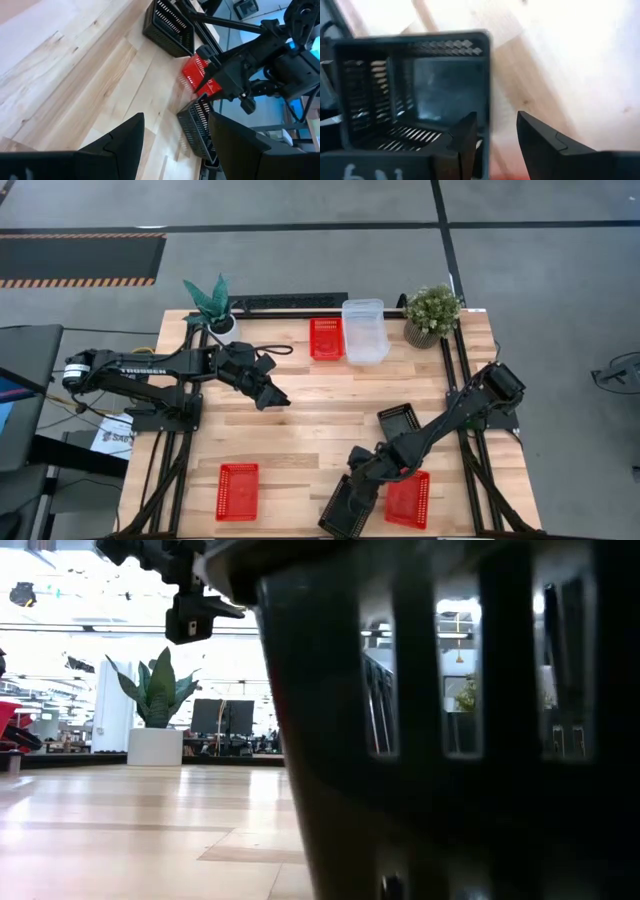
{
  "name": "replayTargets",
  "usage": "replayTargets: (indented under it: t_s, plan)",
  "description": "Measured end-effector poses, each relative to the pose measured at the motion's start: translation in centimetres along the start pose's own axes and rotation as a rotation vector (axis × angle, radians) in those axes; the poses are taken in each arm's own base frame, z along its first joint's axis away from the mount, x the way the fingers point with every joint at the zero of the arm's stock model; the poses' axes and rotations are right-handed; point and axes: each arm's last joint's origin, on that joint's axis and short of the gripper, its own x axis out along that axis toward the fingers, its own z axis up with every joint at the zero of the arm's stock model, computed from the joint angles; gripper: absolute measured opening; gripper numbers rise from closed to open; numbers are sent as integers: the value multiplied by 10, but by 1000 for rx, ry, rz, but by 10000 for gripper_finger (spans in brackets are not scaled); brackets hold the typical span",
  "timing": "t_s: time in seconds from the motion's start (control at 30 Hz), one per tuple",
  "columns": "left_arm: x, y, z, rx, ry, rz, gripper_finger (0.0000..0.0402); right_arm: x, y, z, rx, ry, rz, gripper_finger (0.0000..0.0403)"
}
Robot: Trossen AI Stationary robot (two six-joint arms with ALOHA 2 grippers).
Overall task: Stack baskets by color
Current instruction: Stack the bottom black bin on the black bin
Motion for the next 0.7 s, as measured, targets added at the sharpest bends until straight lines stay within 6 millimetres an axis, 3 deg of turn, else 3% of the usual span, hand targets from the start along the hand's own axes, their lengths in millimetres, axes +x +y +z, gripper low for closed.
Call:
replayTargets:
  t_s: [0.7]
  plan:
    - [0, 1, 0, -2, -11, 14, 209, 1, 3, 1, -70, -71, 0, 151]
